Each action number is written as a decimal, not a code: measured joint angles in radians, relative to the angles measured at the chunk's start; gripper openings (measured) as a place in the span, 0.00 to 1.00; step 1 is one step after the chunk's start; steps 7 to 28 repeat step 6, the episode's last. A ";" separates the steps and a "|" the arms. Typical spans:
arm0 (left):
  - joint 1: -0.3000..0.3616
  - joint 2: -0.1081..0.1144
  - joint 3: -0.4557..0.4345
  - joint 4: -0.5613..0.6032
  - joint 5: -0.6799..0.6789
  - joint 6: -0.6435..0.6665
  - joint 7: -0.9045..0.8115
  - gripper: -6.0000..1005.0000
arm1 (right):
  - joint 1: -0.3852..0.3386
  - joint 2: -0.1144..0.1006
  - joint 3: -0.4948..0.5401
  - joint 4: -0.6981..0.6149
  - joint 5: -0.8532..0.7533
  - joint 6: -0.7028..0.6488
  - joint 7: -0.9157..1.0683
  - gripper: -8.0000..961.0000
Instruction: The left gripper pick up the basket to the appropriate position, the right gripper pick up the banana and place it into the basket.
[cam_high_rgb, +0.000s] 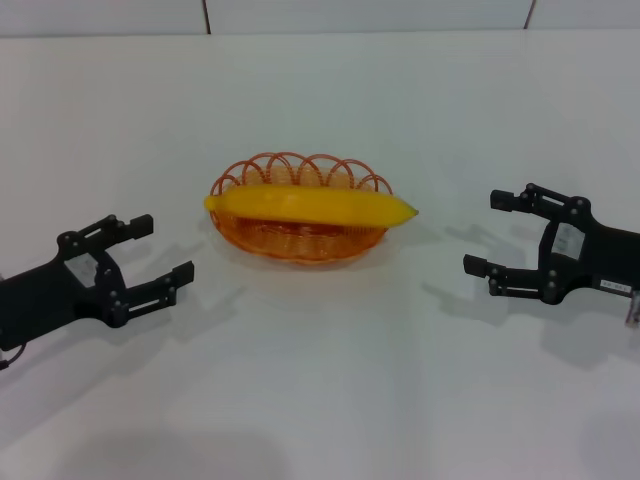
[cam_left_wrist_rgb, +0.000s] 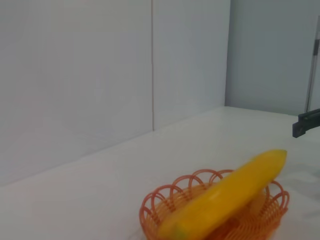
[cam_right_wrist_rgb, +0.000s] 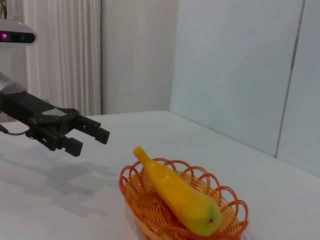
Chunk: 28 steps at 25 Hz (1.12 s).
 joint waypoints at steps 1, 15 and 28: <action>-0.002 0.000 0.000 0.000 0.000 0.000 0.003 0.82 | 0.000 0.000 0.000 0.000 0.000 0.000 0.000 0.93; -0.009 -0.002 -0.001 -0.001 0.000 0.000 0.013 0.82 | 0.008 0.000 -0.001 0.004 -0.004 0.003 0.036 0.93; -0.009 -0.002 -0.001 -0.001 0.000 0.000 0.013 0.82 | 0.008 0.000 -0.001 0.004 -0.004 0.003 0.036 0.93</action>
